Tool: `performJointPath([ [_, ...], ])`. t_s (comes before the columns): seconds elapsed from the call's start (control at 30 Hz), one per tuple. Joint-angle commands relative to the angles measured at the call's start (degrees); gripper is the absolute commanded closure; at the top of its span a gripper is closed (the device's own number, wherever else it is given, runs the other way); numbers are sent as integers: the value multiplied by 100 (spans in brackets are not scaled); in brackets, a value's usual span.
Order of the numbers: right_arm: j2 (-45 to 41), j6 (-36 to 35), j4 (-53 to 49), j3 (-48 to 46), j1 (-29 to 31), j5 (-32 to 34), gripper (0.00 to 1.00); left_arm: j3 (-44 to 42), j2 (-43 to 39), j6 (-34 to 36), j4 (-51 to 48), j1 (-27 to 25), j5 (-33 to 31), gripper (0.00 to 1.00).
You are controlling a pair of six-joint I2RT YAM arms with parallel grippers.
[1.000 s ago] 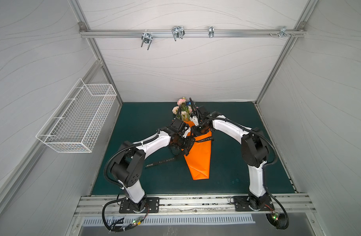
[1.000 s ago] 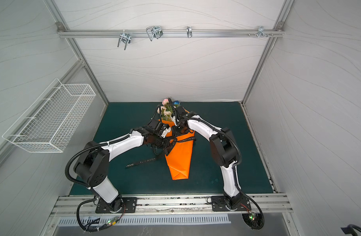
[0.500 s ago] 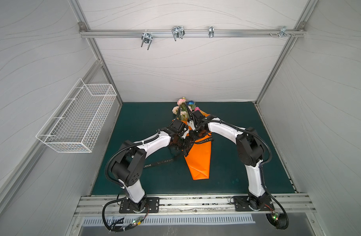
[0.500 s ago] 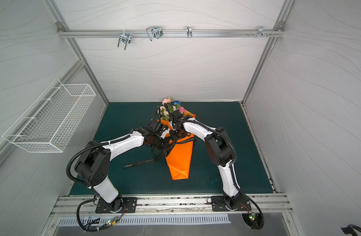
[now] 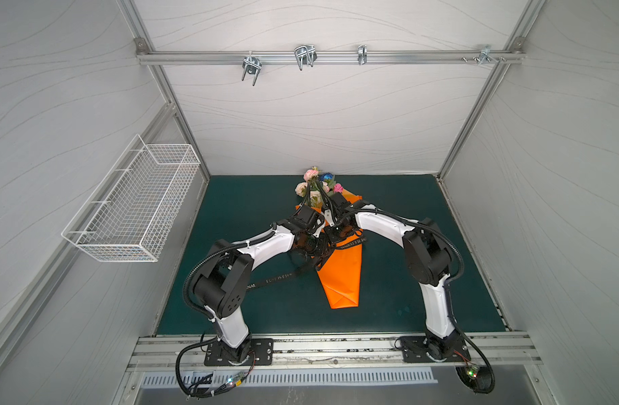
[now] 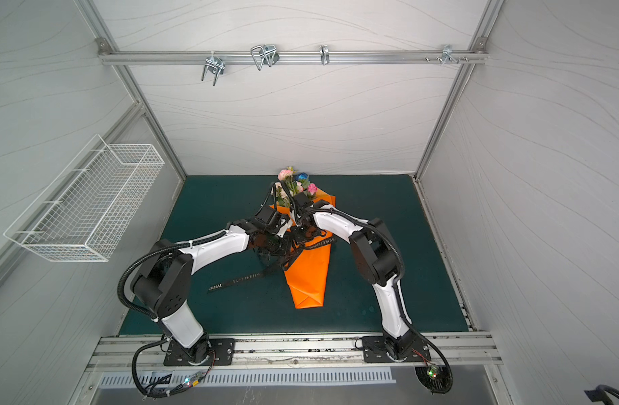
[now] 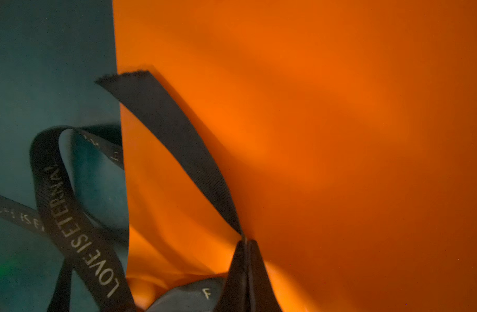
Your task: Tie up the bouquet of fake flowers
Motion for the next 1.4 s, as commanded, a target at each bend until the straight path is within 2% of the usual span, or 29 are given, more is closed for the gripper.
performJointPath([
  [0.0, -534, 145, 188, -62, -46, 20, 100, -138, -686, 10, -107, -34, -232, 39],
  [0.1, -787, 271, 335, -157, -72, 63, 100, -408, -1213, -7, -269, -30, -531, 27],
  [0.27, -926, 394, 442, -211, -151, 27, 100, -942, -1782, -336, -745, -32, -1687, 25],
  [0.33, -944, 418, 469, -232, -160, 1, 100, -1192, -1859, -347, -719, -34, -1832, 24],
  [0.53, -937, 474, 512, -245, -164, -73, 100, -1643, -1705, 265, -379, -152, -1632, 24],
  [0.7, -924, 504, 501, -246, -208, -146, 100, -1731, -1613, 649, -122, -657, -2408, 23],
  [0.83, -931, 514, 514, -274, -240, -214, 100, -1404, -1164, 738, -172, -707, -2989, 25],
  [0.97, -976, 529, 519, -310, -250, -237, 100, -1115, -868, 790, -228, -732, -3442, 29],
  [1.03, -990, 529, 534, -340, -264, -247, 100, -1059, -830, 809, -228, -731, -3466, 35],
  [1.13, -1004, 546, 561, -360, -272, -276, 100, -1035, -826, 809, -169, -734, -3405, 36],
  [1.2, -1000, 558, 567, -355, -279, -276, 100, -1031, -794, 816, -139, -734, -3331, 45],
  [1.27, -1014, 556, 571, -356, -298, -273, 100, -1039, -757, 819, -101, -741, -3205, 47],
  [1.37, -1037, 566, 567, -373, -316, -300, 100, -1088, -710, 784, -16, -732, -3032, 65],
])
